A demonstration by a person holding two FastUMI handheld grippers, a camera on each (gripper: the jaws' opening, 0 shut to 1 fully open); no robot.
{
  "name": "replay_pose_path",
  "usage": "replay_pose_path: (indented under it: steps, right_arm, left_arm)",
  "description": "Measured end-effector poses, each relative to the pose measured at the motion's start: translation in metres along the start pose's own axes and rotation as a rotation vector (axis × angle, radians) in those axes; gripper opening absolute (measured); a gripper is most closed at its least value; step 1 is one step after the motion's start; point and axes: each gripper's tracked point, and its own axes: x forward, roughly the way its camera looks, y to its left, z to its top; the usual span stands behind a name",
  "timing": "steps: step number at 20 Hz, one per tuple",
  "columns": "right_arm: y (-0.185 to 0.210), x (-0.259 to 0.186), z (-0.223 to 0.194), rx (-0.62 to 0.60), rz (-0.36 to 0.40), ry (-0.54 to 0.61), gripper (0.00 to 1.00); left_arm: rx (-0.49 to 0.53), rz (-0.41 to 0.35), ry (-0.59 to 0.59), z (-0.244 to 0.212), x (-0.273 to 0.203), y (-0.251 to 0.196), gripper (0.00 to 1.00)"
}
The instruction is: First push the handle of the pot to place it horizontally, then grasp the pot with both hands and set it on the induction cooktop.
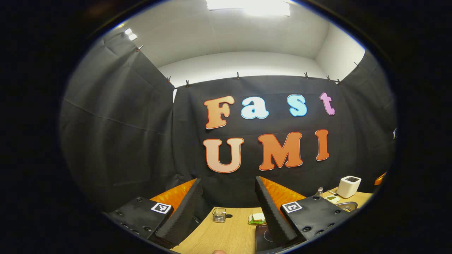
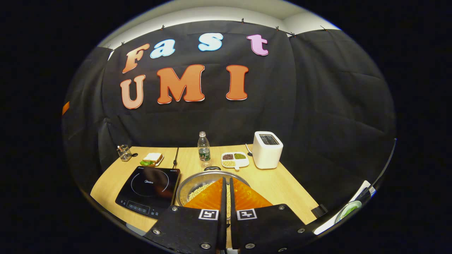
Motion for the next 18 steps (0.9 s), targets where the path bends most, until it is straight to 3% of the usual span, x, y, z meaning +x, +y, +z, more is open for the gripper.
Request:
replay_pose_path:
  steps: [11,18]
  right_arm:
    - [0.046,0.015,-0.109,-0.004,0.098,0.242,0.00]
    - [0.069,0.027,-0.155,-0.010,0.133,0.345,0.00]
  left_arm:
    - [0.012,0.002,0.034,-0.018,-0.003,0.000,0.99]
    - [0.006,0.002,0.084,-0.043,-0.001,0.003,0.99]
